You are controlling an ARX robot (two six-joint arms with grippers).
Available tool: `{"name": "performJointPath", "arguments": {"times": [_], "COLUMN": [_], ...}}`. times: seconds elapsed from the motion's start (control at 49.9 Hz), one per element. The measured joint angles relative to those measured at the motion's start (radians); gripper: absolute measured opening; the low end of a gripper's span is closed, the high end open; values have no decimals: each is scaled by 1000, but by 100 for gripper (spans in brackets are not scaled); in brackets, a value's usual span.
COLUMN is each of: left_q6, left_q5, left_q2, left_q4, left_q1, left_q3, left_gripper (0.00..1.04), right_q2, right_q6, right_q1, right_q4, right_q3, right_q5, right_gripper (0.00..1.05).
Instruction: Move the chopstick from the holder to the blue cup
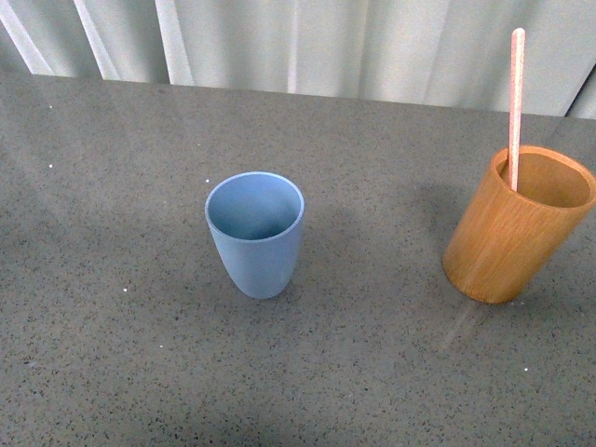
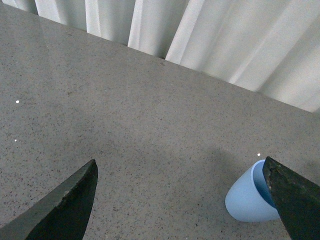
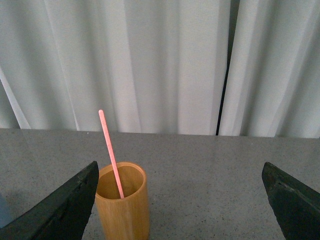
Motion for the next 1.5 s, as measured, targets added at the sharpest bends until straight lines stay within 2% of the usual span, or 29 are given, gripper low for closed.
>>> {"name": "performJointPath", "arguments": {"times": [0.16,0.261,0.321,0.441,0.722,0.762,0.802,0.902,1.464,1.504], "left_q6": [16,175,237,309,345,346,352,354,354,355], "left_q5": [14,141,173,211,291,346,401,411,416,415], "left_q2": [-19,-48,-79,-138,-245,-274,-295,-333,-480,-533], "left_q4": [24,288,351,348,274,253,237,235,97,29], "left_q1": [2,44,68,116,196,235,286,326,326,326], "left_q3": [-17,-118,-145,-166,-208,-211,-217,-240,-240,-240], "left_gripper": [96,80,72,54,11,4,4,4,4,4], "right_q2": [0,0,0,0,0,0,0,0,0,0], "right_q6": [0,0,0,0,0,0,0,0,0,0], "right_q1": [0,0,0,0,0,0,0,0,0,0], "right_q4": [0,0,0,0,0,0,0,0,0,0], "right_q3": [0,0,0,0,0,0,0,0,0,0], "right_q5": [0,0,0,0,0,0,0,0,0,0], "right_gripper": [95,95,95,95,95,95,95,95,95,95]}}
